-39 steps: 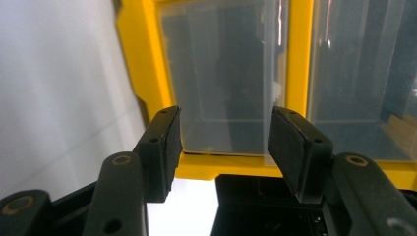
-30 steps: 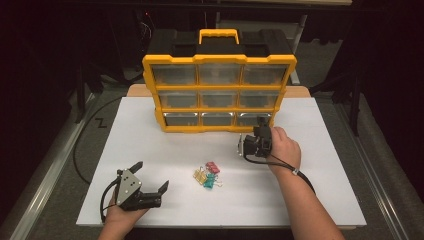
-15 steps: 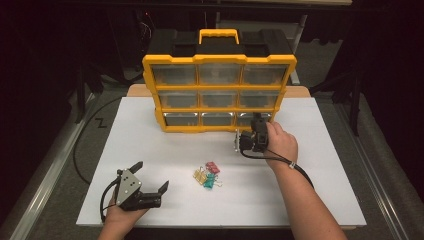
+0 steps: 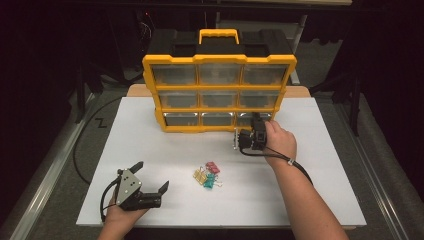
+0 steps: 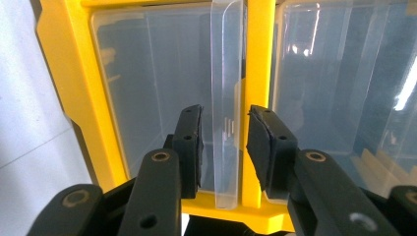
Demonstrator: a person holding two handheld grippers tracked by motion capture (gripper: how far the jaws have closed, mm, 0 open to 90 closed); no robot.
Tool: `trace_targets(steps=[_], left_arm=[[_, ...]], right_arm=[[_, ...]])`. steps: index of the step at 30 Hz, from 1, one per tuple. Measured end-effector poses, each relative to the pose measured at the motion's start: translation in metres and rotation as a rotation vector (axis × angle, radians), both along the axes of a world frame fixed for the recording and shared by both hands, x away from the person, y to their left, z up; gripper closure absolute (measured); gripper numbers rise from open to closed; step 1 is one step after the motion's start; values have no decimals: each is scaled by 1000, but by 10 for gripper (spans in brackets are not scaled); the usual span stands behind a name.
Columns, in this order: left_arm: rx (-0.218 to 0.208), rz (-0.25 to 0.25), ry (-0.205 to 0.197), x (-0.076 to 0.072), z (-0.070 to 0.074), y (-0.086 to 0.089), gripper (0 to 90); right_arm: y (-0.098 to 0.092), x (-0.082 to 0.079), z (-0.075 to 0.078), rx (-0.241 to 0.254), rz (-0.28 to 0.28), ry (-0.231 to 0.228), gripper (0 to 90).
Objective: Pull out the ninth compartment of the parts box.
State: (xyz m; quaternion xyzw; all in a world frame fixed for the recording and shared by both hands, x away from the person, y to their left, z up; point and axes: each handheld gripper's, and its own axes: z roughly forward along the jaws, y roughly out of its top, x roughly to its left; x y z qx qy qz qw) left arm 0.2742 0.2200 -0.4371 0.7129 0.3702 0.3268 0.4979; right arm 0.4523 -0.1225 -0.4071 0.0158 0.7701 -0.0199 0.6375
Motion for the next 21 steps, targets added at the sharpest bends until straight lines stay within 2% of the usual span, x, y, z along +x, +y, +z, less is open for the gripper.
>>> trace_targets(steps=[1,4,7,9,12,17,18,21], left_arm=[[0,1,0,0,0,0,3],[-1,2,1,0,0,0,3],[0,1,1,0,0,0,3],[-2,2,2,0,0,0,3],[-2,2,2,0,0,1,3],[-3,2,3,0,0,1,3],[-2,2,2,0,0,1,3],[-3,3,0,0,0,1,3]], right_arm=[[0,1,-1,-5,7,-13,682],[2,2,-1,-11,0,-15,690],[3,2,0,-22,-11,3,703],[2,3,-1,-17,5,-12,707],[3,4,-1,-23,-4,-14,711],[4,5,-2,-22,2,-13,723],[4,5,-3,-10,-10,-5,723],[5,6,-2,-27,-9,-1,724]])
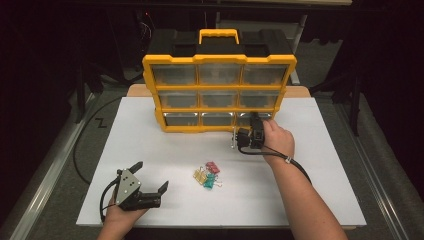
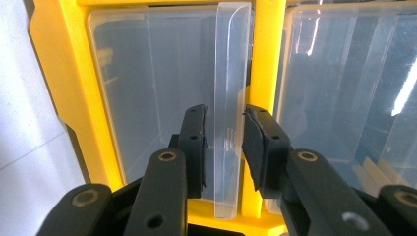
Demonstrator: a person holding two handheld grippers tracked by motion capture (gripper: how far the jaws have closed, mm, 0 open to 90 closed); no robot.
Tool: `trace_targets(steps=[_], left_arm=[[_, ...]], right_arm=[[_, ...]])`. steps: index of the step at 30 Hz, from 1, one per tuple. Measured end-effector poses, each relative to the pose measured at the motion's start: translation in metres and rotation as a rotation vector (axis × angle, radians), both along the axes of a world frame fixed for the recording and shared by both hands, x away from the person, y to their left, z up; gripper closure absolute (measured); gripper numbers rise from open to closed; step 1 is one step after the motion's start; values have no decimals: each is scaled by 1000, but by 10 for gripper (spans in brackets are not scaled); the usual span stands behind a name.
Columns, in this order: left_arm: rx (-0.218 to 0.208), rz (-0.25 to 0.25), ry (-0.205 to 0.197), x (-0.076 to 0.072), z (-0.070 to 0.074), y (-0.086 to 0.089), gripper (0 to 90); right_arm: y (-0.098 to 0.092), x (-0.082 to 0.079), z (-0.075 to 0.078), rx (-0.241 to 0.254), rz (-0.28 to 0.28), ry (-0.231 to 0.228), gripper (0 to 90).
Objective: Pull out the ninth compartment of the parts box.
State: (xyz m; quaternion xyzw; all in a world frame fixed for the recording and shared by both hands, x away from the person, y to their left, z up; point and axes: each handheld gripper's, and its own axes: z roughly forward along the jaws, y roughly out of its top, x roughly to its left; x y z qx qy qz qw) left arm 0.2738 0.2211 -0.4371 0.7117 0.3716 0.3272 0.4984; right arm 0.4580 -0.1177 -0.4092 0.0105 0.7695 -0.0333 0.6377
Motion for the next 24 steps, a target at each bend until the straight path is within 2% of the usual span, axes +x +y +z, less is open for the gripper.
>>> trace_targets(steps=[11,13,16,18,21,24], left_arm=[[-2,-3,1,0,0,0,3],[-2,-4,0,0,0,-1,3],[-1,-3,1,0,0,0,3],[-1,-3,1,0,0,0,3],[-3,-1,0,0,0,-1,3],[-1,1,1,0,0,0,3]], right_arm=[[-1,1,-2,-3,10,-33,773],[0,0,-2,-9,-8,-18,774],[0,0,-4,-7,1,-40,775],[0,0,-3,-8,-8,-29,777],[-1,1,-4,-6,9,-44,783],[0,0,-2,-12,-6,-34,784]])
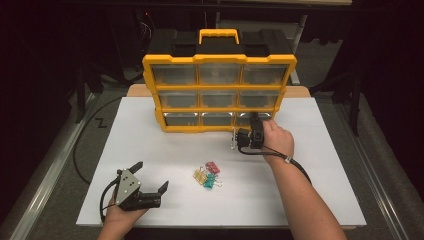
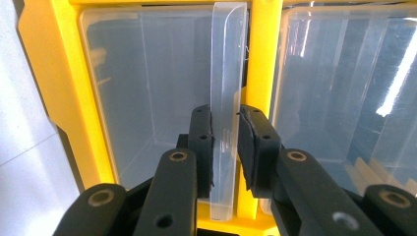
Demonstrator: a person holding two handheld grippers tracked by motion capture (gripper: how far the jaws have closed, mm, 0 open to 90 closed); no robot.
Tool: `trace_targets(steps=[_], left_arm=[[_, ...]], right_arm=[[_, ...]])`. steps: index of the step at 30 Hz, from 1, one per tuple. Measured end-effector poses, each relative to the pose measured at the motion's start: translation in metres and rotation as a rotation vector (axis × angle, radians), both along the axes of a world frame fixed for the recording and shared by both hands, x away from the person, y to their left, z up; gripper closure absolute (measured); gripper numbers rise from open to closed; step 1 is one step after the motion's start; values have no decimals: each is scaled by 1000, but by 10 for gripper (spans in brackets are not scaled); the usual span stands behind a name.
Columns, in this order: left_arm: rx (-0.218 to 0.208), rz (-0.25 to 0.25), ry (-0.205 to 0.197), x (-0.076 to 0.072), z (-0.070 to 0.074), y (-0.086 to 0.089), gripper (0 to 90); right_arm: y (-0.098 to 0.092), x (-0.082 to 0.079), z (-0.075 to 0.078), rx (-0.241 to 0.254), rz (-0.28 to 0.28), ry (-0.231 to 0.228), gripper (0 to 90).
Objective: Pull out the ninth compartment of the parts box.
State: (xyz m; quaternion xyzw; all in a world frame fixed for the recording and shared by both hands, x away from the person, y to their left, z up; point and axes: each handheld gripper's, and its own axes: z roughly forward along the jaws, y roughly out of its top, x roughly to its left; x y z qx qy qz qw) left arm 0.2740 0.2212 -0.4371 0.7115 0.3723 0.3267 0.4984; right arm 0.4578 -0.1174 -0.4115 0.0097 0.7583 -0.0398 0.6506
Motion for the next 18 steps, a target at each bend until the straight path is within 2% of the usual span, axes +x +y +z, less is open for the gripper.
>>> trace_targets(steps=[4,14,16,17,18], left_arm=[[1,-1,1,0,0,0,3],[-7,2,0,0,0,1,3],[-7,1,0,0,0,1,3],[-7,1,0,0,0,1,3],[-8,1,-1,0,0,1,3]], right_arm=[[-1,1,1,5,25,5,786],[-1,-2,3,-4,4,15,788],[-1,-2,2,-1,14,12,788],[-1,-4,3,-8,-5,27,788],[-1,-3,2,-5,12,12,788]])
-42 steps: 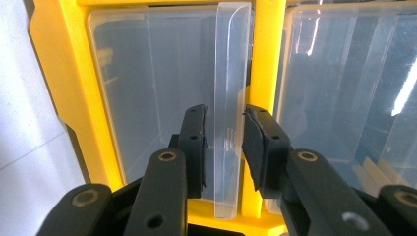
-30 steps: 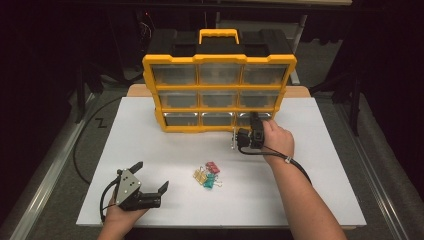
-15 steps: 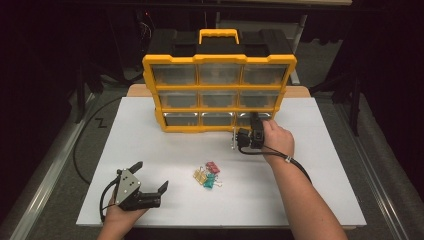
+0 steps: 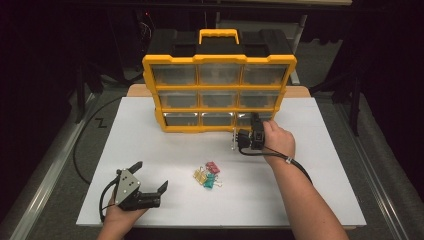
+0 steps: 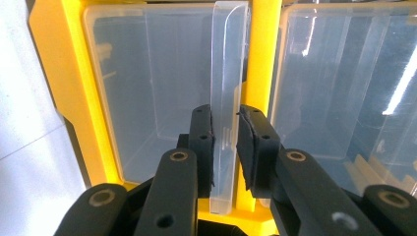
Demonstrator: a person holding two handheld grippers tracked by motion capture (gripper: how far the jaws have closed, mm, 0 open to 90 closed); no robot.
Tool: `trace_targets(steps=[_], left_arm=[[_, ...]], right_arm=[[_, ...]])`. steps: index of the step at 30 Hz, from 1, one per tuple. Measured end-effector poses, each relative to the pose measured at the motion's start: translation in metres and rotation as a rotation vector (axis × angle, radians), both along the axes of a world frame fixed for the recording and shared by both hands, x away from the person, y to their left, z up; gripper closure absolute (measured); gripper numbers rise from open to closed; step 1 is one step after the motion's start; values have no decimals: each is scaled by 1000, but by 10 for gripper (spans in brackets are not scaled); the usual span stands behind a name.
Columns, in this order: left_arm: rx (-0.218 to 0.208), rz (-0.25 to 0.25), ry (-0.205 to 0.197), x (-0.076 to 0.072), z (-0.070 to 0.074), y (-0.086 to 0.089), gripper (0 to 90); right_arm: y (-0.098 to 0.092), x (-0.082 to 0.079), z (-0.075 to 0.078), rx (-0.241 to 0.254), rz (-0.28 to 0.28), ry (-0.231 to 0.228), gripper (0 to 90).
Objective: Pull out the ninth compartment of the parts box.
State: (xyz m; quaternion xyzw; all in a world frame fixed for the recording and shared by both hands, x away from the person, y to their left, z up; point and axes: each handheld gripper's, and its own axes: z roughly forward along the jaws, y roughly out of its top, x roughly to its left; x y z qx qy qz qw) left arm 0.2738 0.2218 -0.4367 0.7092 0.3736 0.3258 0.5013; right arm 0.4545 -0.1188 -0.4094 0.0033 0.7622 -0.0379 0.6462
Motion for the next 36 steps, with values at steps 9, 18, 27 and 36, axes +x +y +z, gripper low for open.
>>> trace_targets(steps=[9,18,27,36], left_arm=[[-4,1,-2,0,0,1,3],[-3,-1,-4,-1,1,1,3],[-5,0,-2,0,0,1,3],[-7,2,-4,-1,1,2,3]], right_arm=[[0,-4,1,-14,-18,15,793],[1,-4,2,-10,2,6,795],[0,-8,4,-7,-9,24,792],[-1,-17,3,-26,4,18,785]])
